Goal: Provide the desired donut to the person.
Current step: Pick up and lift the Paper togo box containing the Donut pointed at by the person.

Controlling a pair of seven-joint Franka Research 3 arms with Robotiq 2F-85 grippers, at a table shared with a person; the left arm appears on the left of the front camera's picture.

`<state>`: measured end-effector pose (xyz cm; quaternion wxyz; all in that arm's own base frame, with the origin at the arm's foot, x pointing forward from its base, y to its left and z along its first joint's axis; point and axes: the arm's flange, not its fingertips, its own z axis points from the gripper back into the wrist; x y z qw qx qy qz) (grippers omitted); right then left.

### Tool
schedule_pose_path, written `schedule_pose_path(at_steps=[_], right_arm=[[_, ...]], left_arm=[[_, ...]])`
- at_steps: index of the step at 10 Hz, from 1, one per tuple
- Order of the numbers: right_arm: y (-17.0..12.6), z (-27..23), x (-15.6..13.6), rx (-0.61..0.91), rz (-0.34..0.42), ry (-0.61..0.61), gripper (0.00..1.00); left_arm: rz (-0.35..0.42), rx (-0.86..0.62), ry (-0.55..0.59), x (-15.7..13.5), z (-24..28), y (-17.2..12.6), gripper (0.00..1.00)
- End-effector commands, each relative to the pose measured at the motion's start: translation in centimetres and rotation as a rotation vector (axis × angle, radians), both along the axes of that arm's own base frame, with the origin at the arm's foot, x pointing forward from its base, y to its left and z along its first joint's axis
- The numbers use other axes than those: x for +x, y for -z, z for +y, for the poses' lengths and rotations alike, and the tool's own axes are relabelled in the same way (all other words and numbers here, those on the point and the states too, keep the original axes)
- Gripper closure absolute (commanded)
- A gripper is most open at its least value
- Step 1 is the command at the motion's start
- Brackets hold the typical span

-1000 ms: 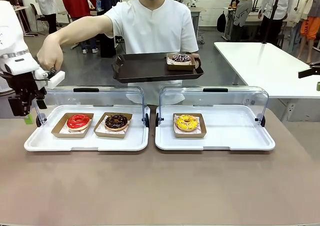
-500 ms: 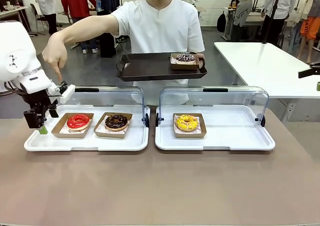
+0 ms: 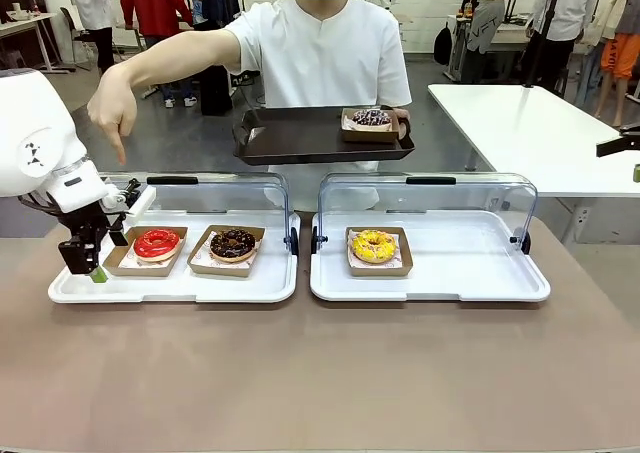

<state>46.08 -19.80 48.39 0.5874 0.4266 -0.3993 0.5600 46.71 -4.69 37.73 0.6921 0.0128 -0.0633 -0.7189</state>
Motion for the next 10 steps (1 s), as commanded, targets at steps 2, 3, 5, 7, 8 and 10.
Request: schedule_pose_path(at_steps=[2, 3, 5, 7, 8, 10], right_arm=[[0.0, 0.0, 0.0, 0.0, 0.0, 0.001, 0.0], [0.0, 0.0, 0.0, 0.0, 0.0, 0.001, 0.0], [0.0, 0.0, 0.0, 0.0, 0.0, 0.001, 0.0], [0.0, 0.0, 0.0, 0.0, 0.0, 0.001, 0.0], [0.0, 0.0, 0.0, 0.0, 0.0, 0.001, 0.0], [0.0, 0.0, 0.0, 0.0, 0.0, 0.001, 0.0]], left_arm=[[0.015, 0.01, -0.011, 0.0, 0.1, -0.2, 0.0], [0.015, 0.01, -0.011, 0.0, 0.1, -0.2, 0.0], [0.015, 0.01, -0.011, 0.0, 0.1, -0.2, 0.0], [0.01, -0.008, 0.005, 0.5, 0.2, 0.8, 0.0], [0.006, -0.014, 0.003, 0.6, 0.1, 1.7, 0.0], [-0.013, 0.013, -0.003, 2.3, 0.3, 2.4, 0.0]])
